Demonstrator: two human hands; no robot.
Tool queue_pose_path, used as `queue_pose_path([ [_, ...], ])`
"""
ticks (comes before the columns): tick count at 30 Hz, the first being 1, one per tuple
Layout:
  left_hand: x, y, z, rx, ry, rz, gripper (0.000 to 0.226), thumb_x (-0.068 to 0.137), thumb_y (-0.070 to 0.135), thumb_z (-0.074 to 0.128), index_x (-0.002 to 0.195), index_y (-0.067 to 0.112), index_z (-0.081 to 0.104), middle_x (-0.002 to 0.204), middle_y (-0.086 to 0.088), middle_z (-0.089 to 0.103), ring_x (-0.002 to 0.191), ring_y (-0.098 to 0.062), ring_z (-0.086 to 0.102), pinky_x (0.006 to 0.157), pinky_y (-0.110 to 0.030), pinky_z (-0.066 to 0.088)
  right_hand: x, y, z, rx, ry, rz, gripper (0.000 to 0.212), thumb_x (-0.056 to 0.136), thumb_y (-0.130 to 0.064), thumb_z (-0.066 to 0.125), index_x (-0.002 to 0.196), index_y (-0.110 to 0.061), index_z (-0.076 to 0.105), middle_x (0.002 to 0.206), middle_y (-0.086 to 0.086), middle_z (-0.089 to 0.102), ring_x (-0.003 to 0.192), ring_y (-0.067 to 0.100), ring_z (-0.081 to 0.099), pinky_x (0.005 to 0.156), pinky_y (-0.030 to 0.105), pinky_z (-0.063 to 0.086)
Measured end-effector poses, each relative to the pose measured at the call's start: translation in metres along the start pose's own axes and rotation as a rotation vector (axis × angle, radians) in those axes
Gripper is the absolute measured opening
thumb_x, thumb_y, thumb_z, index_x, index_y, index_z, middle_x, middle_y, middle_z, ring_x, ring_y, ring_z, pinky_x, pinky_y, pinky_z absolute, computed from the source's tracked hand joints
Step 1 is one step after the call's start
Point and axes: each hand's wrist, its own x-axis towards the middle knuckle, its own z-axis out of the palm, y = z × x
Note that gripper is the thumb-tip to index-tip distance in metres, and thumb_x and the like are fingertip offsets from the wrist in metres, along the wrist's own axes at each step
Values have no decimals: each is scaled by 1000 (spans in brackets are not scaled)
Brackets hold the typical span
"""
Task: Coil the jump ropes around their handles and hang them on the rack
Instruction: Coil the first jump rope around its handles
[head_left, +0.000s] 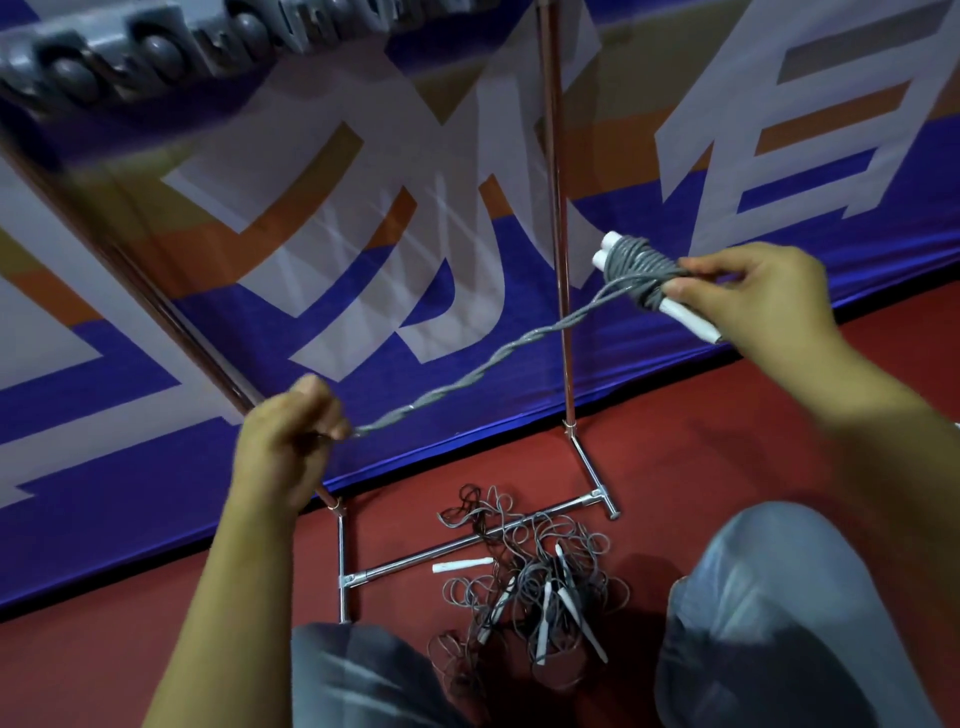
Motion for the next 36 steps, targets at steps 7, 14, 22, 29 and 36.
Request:
queue_pose_path([
  [7,-29,-24,99,808,-432,80,23,92,20,57,72,14,50,78,2,46,66,-19,48,65,-30,38,1,-16,18,30,20,-103,32,78,-19,77,107,-7,72,100,13,67,85,11,55,69,-5,31],
  [14,-27,-20,135,580,-306,-203,34,89,-1,45,115,13,59,116,-5,60,74,-17,60,54,-11,38,-17,-37,32,-1,-117,-475,29,73,-14,77,99,-1,74,88,15,64,76,15,54,73,-3,32],
  [22,-12,76,130,259,-132,167,10,91,23,59,83,26,64,85,6,66,77,-1,57,71,-13,44,-34,-37,40,-57,-204,-602,24,77,-20,68,89,0,74,79,9,58,61,7,48,61,11,35],
  [29,-16,89,144,608,-450,155,18,91,31,61,84,15,61,64,5,63,52,-2,49,55,-18,42,-44,-29,49,-72,-235,-643,22,79,-19,67,91,-2,73,79,9,57,55,22,57,47,33,51],
  [36,-18,92,150,43,-483,-431,22,92,0,55,76,8,43,74,-13,66,51,-14,65,48,-24,54,-54,-28,66,-2,-212,-518,27,74,-11,72,99,-1,72,83,9,58,66,14,55,63,16,45],
])
